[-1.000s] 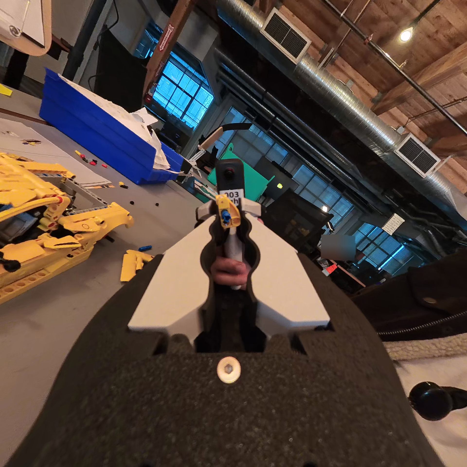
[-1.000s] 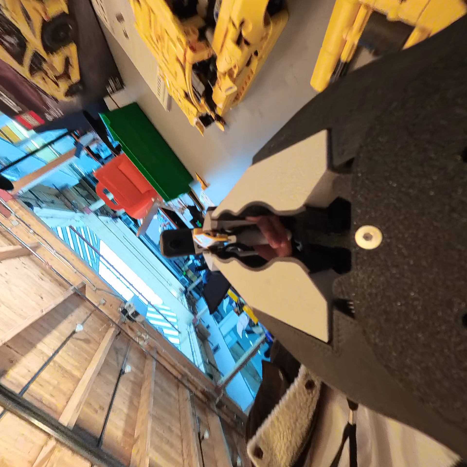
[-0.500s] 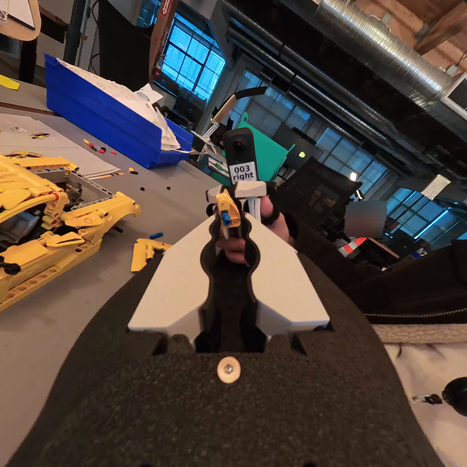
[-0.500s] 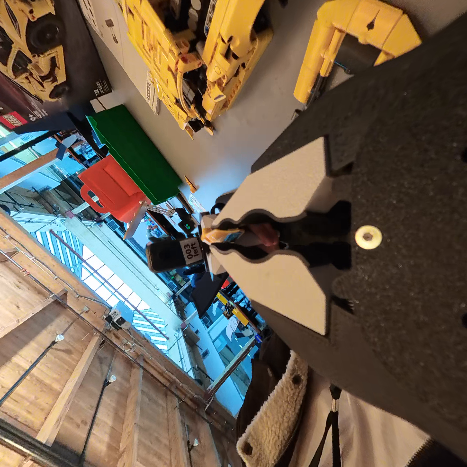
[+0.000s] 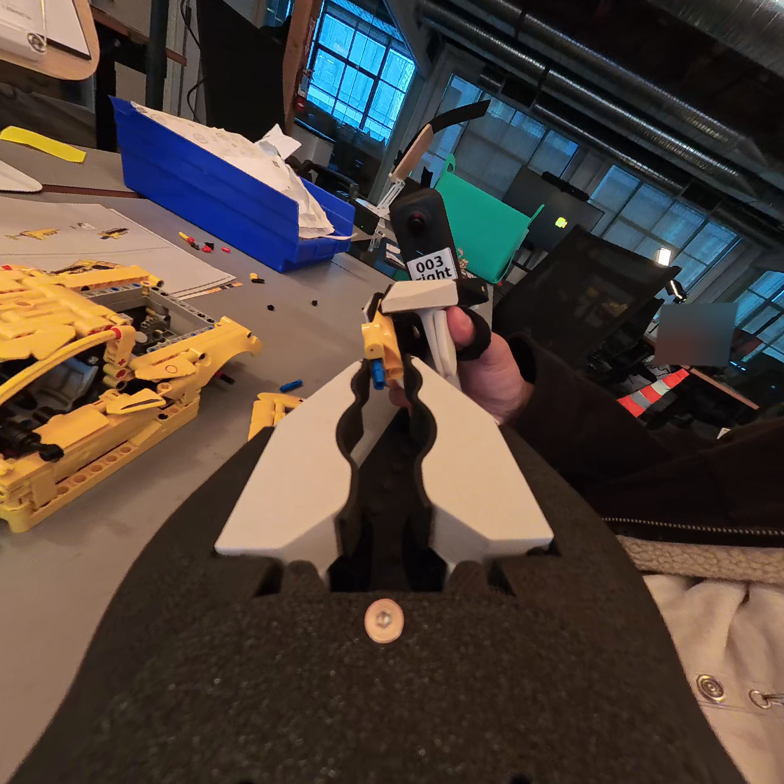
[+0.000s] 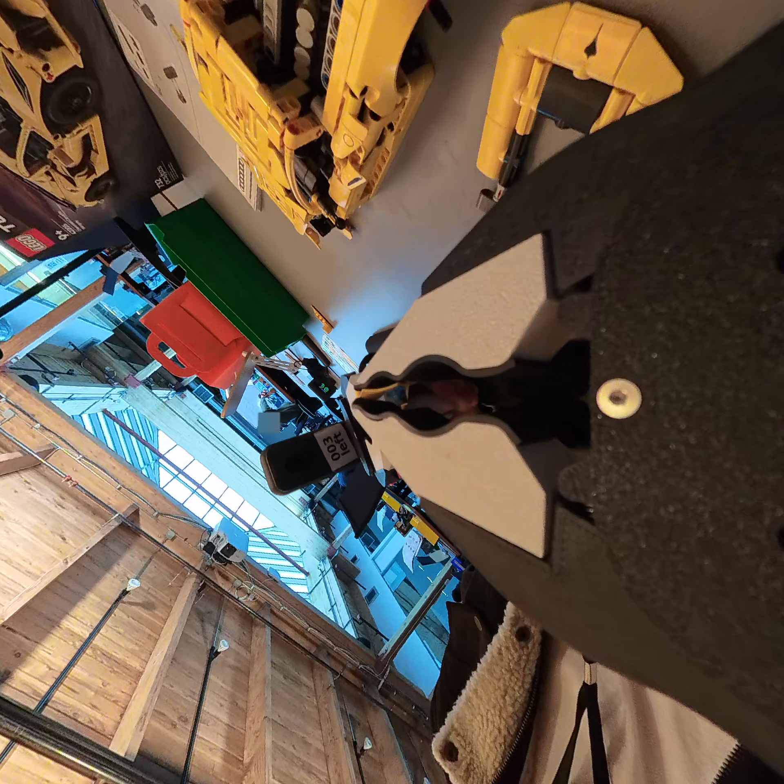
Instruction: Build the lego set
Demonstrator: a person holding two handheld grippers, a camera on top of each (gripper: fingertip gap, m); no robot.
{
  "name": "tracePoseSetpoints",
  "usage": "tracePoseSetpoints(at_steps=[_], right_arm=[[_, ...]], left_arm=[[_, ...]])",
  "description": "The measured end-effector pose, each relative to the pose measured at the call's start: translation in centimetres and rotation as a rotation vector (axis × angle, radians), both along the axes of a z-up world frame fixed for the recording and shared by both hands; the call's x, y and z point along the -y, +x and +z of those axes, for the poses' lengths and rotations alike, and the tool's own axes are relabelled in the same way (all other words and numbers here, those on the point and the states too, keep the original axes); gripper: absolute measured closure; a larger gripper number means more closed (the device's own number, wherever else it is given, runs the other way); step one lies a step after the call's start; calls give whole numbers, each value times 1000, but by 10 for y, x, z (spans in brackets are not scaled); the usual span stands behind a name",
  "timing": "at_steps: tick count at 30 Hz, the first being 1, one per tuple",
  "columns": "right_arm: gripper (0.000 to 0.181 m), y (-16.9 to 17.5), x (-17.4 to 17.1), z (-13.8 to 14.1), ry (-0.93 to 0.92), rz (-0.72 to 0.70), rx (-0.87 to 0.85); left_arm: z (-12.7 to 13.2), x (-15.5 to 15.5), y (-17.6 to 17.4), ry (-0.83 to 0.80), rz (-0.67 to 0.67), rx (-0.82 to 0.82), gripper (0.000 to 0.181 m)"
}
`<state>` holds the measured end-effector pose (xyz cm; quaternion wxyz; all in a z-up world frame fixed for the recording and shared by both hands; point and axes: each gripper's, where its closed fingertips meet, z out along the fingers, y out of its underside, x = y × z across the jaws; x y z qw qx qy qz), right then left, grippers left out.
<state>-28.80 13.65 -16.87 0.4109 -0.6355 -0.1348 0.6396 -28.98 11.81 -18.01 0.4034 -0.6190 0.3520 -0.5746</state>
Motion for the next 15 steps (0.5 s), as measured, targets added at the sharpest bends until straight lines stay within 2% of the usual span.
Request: tracePoseSetpoints(at_steps=[5,9,15], right_arm=[[176,-1,-1,1,-2,9,-27],[161,-3,4,7,-21,56,-80],[175,-2,1,1,18,-1,11]], left_arm=[[2,-3,-2,-58,-16,39,166],[4,-6,-5,-82,-14,63,166],[3,-3,-4,-64,-17,50,166]])
